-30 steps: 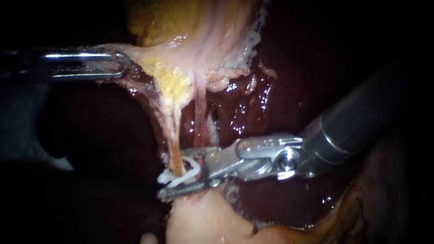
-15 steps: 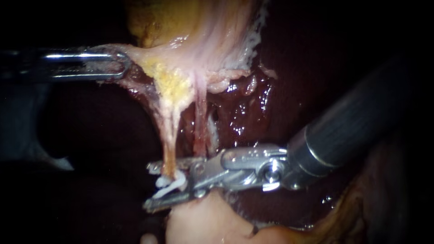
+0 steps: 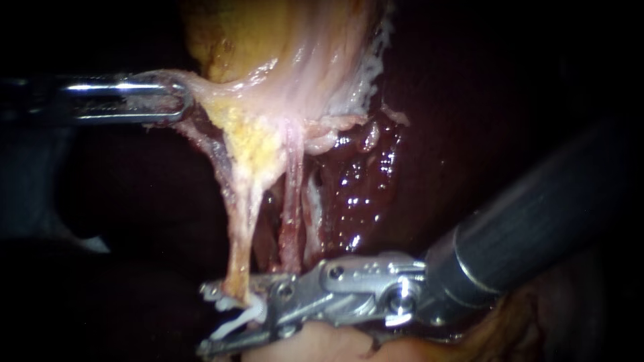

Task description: Clipping second clip left tube

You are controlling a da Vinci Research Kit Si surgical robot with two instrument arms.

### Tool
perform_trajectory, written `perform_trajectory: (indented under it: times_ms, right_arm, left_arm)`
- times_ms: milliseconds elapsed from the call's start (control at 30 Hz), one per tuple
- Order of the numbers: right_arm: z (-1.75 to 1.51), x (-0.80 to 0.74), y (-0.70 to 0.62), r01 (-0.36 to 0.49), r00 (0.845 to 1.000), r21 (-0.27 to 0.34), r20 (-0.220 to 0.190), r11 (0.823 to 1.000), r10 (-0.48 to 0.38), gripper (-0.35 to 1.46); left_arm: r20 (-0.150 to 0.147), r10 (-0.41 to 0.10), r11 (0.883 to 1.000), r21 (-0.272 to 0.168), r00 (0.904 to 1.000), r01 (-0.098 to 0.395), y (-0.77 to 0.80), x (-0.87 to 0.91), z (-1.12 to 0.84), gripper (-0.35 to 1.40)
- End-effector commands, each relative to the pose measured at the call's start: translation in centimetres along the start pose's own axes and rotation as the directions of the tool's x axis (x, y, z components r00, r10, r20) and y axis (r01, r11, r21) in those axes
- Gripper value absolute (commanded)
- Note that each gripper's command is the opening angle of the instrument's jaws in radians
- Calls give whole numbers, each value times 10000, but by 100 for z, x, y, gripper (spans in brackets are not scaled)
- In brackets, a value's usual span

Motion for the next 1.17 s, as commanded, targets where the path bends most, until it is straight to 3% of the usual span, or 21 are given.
perform_trajectory:
  times_ms: [33, 333, 600, 700, 1167]
  right_arm:
    - [0, 0, 0, -1, 10000, -5, -15, 10000, 1, 46]
    - [-3, 1, 5, -481, 9988, 5, -58, 9988, 481, 33]
    - [-9, -1, 15, -1615, 9867, -79, -187, 9868, 1613, -35]
    - [-11, -2, 20, -2424, 9699, -46, -262, 9702, 2422, -35]
    - [-15, -4, 26, -2879, 9573, -16, -268, 9577, 2878, -35]
  left_arm:
    - [1, 2, 10000, -5, 10000, -2, 0, 0, 0, -35]
    - [1, 2, 10000, -6, 10000, -2, 0, 0, 0, -35]
    - [1, 2, 10000, -6, 10000, -2, 0, 1, 0, -35]
    - [2, 3, 10000, -7, 10000, -3, 0, 1, 0, -35]
    - [0, 2, 10000, -5, 10000, -2, -1, 1, 2, -35]
